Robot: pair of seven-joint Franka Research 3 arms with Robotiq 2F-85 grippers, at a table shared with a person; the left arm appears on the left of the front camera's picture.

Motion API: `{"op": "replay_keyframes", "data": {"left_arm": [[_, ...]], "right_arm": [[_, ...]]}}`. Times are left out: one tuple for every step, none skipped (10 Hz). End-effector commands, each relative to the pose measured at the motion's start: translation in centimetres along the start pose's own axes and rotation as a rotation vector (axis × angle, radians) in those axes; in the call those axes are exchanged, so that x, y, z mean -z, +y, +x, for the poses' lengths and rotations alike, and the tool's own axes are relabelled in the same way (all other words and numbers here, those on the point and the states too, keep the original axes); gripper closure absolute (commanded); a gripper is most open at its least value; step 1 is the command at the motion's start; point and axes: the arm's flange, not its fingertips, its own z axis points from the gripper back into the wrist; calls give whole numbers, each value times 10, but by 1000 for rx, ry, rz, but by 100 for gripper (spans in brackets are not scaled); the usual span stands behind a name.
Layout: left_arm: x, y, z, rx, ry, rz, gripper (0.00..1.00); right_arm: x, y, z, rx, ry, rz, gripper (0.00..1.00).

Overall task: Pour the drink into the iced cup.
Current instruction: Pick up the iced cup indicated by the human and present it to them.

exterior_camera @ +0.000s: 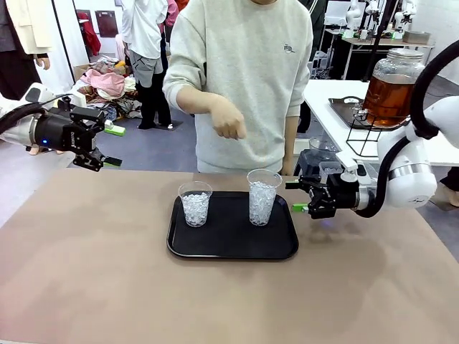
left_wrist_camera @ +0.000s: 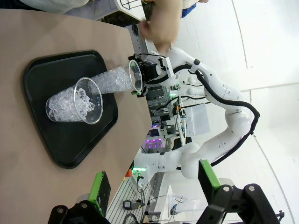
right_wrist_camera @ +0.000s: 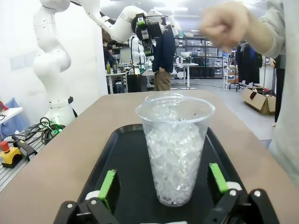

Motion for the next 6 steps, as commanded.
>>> {"op": "replay_keyframes", "data": {"left_arm": [[-1, -1, 0, 5, -6, 2, 0], [-1, -1, 0, 5, -6, 2, 0], [-1, -1, 0, 5, -6, 2, 0], [-1, -1, 0, 5, -6, 2, 0], [-1, -1, 0, 5, -6, 2, 0], [-1, -1, 0, 5, -6, 2, 0]], "right_arm": [[14, -8, -3, 13, -18, -15, 0], [19, -9, -6, 26, -24, -16, 0], [22, -12, -7, 33, -31, -24, 0], [25, -13, -8, 38, -40, -30, 0], [30, -15, -8, 54, -49, -25, 0], [35, -16, -8, 64, -49, -18, 0]]}}
